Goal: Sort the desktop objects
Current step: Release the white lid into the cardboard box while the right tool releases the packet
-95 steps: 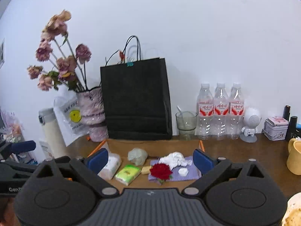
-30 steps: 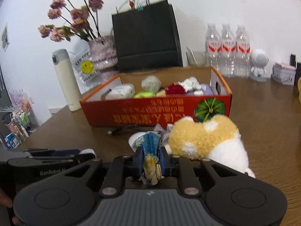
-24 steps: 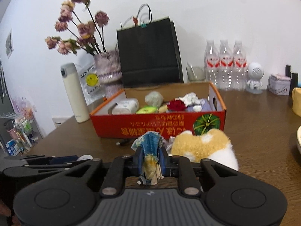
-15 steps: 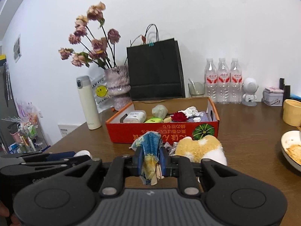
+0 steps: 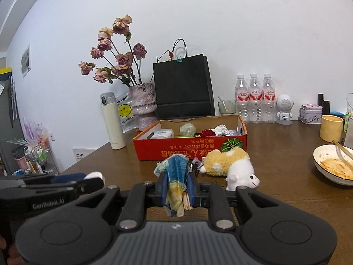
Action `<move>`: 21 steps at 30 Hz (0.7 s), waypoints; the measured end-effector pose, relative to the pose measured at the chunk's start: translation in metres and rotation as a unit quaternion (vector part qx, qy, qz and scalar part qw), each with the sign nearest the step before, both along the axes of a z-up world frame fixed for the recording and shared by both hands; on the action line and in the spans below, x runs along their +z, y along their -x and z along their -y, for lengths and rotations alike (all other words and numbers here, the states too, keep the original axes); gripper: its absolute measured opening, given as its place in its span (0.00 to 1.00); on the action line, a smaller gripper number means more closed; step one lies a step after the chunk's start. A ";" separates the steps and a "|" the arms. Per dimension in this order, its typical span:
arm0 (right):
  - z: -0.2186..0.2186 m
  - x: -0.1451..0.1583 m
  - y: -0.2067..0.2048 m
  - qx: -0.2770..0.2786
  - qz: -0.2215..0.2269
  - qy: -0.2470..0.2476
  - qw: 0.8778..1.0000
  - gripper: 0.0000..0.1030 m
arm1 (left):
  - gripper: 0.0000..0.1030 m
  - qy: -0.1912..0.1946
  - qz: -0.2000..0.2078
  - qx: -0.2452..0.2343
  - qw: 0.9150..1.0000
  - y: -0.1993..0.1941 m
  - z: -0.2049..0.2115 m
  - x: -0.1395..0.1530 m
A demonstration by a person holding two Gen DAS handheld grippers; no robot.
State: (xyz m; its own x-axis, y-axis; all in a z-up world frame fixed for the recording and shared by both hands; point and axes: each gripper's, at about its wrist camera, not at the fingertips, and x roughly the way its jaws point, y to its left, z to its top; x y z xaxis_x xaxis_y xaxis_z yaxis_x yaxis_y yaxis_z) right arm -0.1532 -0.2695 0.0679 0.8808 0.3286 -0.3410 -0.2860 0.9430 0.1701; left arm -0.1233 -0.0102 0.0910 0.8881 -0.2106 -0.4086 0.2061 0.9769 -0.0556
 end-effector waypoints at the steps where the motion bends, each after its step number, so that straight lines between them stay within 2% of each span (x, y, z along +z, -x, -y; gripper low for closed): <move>1: 0.001 -0.001 -0.001 0.000 -0.002 -0.001 1.000 0.17 | 0.39 0.001 0.000 0.001 1.000 -0.002 0.000 -0.001; 6: 0.002 -0.003 -0.011 -0.003 -0.002 -0.003 1.000 0.17 | 0.39 0.001 -0.007 0.004 1.000 -0.022 0.000 -0.002; 10: 0.002 0.000 -0.038 -0.010 -0.003 0.002 1.000 0.17 | 0.39 -0.010 -0.005 -0.003 1.000 -0.054 0.004 0.003; 21: 0.001 0.022 -0.158 -0.018 0.012 0.021 1.000 0.17 | 0.39 0.002 0.006 -0.004 1.000 -0.176 0.012 0.022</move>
